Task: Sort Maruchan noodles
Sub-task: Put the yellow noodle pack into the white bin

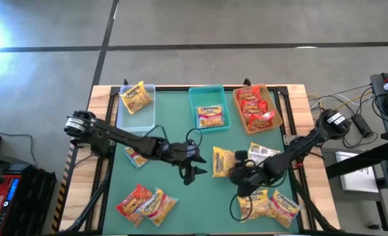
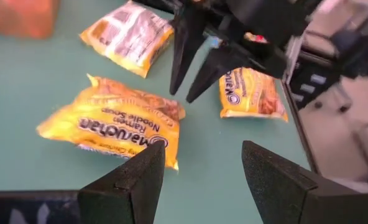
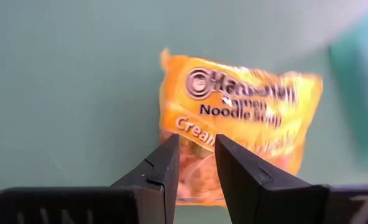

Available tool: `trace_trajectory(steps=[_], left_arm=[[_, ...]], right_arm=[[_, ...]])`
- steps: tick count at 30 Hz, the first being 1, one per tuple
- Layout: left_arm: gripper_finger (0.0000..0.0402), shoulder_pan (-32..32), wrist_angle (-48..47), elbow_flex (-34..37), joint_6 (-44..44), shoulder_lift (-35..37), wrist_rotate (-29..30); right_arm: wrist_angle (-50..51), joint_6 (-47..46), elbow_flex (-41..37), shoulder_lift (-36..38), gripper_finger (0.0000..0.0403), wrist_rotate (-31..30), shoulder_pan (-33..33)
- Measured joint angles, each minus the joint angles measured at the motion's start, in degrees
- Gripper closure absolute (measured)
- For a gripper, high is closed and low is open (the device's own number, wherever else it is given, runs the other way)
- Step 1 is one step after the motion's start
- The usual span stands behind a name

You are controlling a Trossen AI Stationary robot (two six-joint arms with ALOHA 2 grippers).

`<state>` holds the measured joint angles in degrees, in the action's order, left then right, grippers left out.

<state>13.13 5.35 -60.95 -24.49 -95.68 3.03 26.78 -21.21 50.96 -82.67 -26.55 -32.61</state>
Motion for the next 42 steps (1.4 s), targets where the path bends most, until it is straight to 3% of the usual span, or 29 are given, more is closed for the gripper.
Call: trace_trajectory(steps=[3,7,11,15,21,31,38,42], left_arm=[[0.0205,0.0,4.7,0.0,-6.3,-3.5,0.6],[0.0205,0.0,11.0,0.0,-14.3,-8.8,1.4],[0.0205,0.0,18.4,0.0,-17.1,-12.9,3.0],[0.0205,0.0,19.9,0.0,-19.8,-14.6,3.3],[0.0205,0.0,17.6,0.0,-20.6,-14.7,7.2],[0.0205,-0.1,11.6,0.3,-23.0,-14.7,13.0],[0.0205,-0.7,10.6,0.3,-24.7,-14.7,20.0],[0.0205,-1.6,9.8,0.3,-26.8,-14.8,20.4]], right_arm=[[1.2,-15.3,-0.9,0.7,0.031,0.1,0.0],[3.3,-24.2,-2.7,0.0,0.031,0.2,-0.1],[2.9,-22.3,-5.2,-1.1,0.031,-0.4,-0.1],[2.7,-19.7,-7.1,-2.0,0.031,-3.5,0.0],[0.0,-18.1,-9.9,-1.9,0.031,-9.4,0.0],[-13.2,-19.2,-16.3,-4.4,0.031,-9.3,0.0],[-14.4,-18.4,-16.5,-4.8,0.031,-9.2,0.0],[-14.4,-18.3,-16.5,-4.8,0.031,-9.2,0.0]])
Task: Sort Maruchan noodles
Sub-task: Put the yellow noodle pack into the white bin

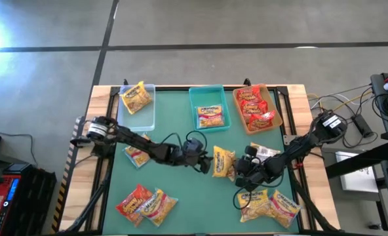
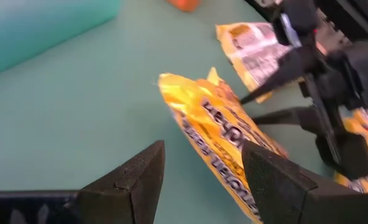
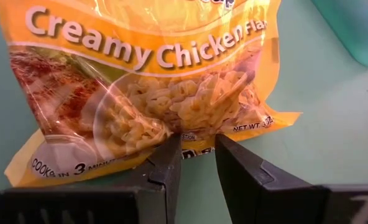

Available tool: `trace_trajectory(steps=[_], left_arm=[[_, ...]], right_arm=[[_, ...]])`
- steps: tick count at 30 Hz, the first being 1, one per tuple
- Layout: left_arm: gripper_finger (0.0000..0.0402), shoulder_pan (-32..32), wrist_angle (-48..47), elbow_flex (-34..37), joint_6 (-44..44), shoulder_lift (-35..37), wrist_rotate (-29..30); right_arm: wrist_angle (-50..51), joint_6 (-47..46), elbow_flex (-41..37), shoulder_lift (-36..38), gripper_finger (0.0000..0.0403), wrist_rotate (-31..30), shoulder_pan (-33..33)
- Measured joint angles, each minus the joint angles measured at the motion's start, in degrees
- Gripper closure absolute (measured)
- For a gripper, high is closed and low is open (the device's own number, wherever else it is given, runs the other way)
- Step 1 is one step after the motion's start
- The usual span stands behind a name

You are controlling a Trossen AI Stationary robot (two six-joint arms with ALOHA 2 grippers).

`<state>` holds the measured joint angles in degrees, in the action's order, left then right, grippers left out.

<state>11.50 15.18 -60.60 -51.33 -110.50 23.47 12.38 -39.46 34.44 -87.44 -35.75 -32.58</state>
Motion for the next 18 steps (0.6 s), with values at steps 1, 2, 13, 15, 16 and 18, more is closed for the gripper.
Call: trace_trajectory(steps=[1,2,13,15,16,18], left_arm=[[0.0205,-0.2,0.0,0.0,-0.8,-0.2,0.0],[0.0205,-0.3,0.0,0.0,-1.9,-0.4,0.0],[0.0205,-1.7,9.7,-0.4,-2.4,-5.3,-10.5],[0.0205,-1.8,11.1,-0.4,-0.6,-5.2,-12.3],[0.0205,-1.7,11.2,-0.4,-0.1,-5.1,-12.6],[0.0205,-1.7,11.1,-0.4,0.2,-5.0,-13.2]], right_arm=[[0.0,0.0,0.0,0.0,0.031,0.1,0.0],[0.0,0.0,0.0,0.0,0.031,0.1,0.0],[0.0,1.5,-0.1,-0.1,0.031,-0.2,0.0],[0.0,1.6,-0.1,-0.1,0.031,-0.1,0.0],[0.0,1.6,-0.1,-0.1,0.031,-0.1,0.0],[0.0,1.6,-0.1,-0.1,0.031,0.0,0.0]])
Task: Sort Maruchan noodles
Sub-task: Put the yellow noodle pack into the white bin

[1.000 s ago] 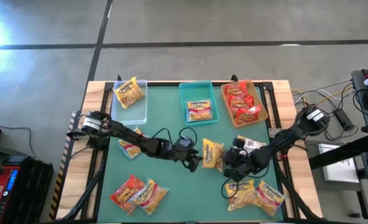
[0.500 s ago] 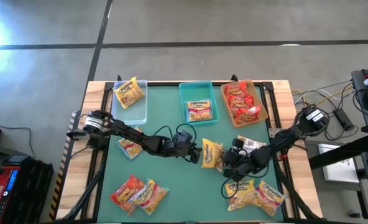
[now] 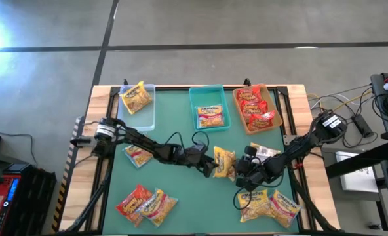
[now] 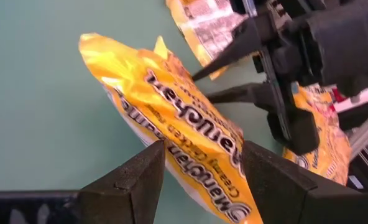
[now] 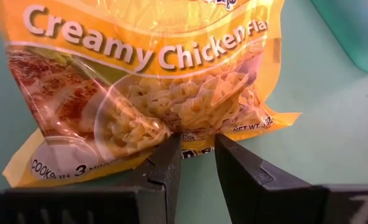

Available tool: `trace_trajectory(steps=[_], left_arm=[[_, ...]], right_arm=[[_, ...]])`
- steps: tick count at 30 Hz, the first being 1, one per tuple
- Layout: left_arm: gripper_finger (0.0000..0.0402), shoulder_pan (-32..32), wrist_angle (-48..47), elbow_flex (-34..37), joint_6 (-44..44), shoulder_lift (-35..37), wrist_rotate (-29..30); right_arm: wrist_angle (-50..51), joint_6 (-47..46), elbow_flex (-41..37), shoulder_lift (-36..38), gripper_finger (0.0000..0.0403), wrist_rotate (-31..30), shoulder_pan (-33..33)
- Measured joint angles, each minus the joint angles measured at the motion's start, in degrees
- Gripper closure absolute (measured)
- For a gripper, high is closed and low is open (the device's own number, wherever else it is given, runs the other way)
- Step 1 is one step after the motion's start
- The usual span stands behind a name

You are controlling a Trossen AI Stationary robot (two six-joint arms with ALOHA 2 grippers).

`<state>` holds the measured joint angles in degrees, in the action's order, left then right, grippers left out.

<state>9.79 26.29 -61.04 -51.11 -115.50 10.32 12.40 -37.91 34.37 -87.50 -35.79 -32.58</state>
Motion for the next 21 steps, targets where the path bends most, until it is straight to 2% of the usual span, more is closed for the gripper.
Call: trace_trajectory(steps=[11,18,21], left_arm=[[0.0205,-1.6,-0.8,0.0,-2.4,0.0,-3.5],[0.0205,-2.8,-0.8,0.0,-4.2,0.0,-3.3],[0.0205,-3.5,-1.0,0.0,-7.6,0.0,-1.0]], right_arm=[[0.1,0.0,0.0,0.0,0.031,0.1,0.0],[0.1,0.1,0.0,0.0,0.031,-0.1,0.0],[0.1,0.1,0.0,0.0,0.031,-0.2,0.0]])
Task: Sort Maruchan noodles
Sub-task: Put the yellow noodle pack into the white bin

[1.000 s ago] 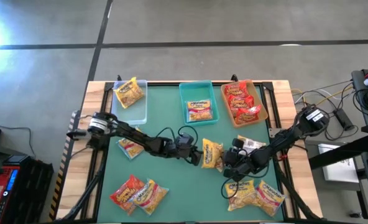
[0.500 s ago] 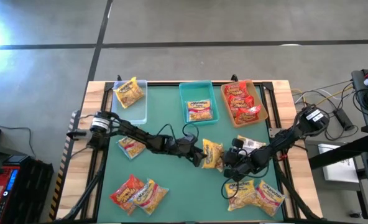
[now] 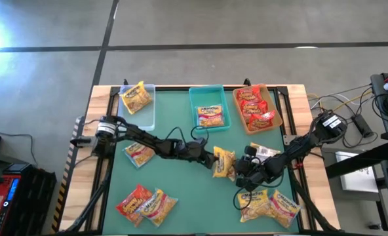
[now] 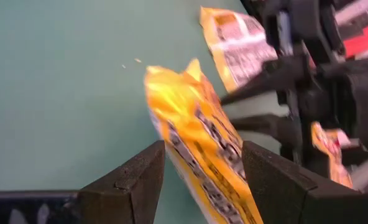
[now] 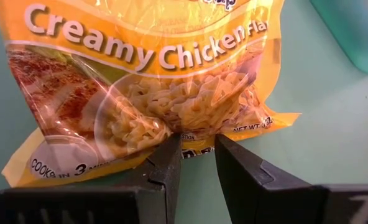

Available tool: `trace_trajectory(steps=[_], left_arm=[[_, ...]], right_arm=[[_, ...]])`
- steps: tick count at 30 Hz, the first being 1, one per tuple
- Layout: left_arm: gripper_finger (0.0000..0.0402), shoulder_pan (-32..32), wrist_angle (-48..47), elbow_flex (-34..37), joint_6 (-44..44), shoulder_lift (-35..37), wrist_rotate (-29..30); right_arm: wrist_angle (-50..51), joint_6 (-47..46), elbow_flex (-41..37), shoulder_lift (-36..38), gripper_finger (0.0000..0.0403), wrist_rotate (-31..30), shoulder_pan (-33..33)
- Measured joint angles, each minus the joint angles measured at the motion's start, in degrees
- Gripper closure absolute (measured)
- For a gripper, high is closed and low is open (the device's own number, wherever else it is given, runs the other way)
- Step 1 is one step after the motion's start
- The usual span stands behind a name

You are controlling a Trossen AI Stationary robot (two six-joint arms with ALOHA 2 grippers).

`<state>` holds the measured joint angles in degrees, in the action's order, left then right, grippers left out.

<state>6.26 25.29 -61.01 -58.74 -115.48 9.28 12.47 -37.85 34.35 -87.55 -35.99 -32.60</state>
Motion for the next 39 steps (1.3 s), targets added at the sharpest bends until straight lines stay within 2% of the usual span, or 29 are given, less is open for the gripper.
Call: trace_trajectory(steps=[7,11,15,24,30,35,39], left_arm=[[0.0205,-0.5,-0.7,0.0,-4.0,-0.6,-0.1],[0.0205,-0.5,0.0,-0.4,-7.4,-3.5,-3.3],[0.0205,-0.5,2.1,-2.5,-7.3,-5.7,-5.1],[0.0209,-0.9,-0.7,-5.7,-3.2,-6.5,-7.3],[0.0269,-1.2,-0.9,-5.7,-3.2,-6.4,-9.0],[0.0334,-1.6,-0.9,-5.7,-2.1,-6.3,-10.8],[0.0365,-2.1,-1.1,-5.7,-0.5,-6.3,-13.2]], right_arm=[[-1.3,2.4,-0.1,-0.1,0.031,-1.0,0.0],[-3.3,4.6,-0.2,-0.1,0.031,-1.6,0.4],[-4.3,5.3,-0.2,-0.1,0.031,-2.0,1.4],[-4.5,5.6,-0.2,-0.1,0.031,-2.3,1.9],[-3.4,5.4,-0.2,0.2,0.031,-1.8,1.9],[-0.2,4.5,0.3,2.6,0.031,2.0,1.9],[1.4,4.7,0.6,6.4,0.031,6.3,1.9]])
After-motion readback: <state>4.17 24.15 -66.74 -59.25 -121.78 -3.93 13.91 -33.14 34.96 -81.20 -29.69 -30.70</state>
